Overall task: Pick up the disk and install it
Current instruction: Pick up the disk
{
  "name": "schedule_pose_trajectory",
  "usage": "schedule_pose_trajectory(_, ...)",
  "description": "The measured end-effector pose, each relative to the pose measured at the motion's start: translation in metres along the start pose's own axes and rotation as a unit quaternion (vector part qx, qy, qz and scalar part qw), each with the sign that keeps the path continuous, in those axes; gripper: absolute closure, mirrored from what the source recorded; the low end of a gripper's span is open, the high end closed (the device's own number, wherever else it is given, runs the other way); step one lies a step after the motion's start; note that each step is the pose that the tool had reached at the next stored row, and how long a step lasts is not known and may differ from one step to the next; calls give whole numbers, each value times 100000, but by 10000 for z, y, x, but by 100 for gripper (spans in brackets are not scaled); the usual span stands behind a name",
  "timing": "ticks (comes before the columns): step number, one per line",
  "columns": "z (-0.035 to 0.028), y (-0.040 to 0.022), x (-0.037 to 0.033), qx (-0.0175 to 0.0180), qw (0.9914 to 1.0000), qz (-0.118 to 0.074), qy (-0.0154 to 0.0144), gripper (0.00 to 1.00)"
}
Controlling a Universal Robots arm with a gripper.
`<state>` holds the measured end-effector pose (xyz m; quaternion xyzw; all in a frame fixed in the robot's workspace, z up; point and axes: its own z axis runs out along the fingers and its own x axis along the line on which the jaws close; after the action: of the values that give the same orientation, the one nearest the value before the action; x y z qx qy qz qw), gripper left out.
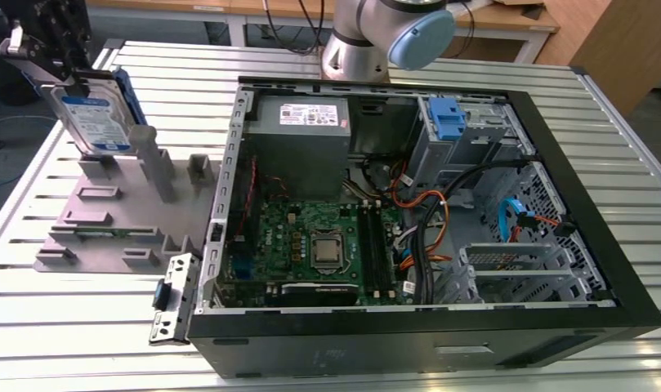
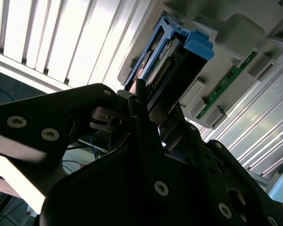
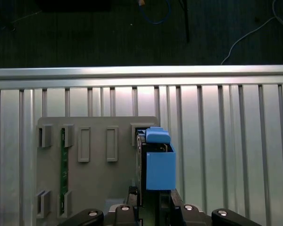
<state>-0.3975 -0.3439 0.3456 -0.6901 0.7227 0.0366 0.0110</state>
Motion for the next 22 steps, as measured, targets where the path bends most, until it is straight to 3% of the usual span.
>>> schedule_pose_trajectory(22,-46,2,-8,-12,100000,1,6,65)
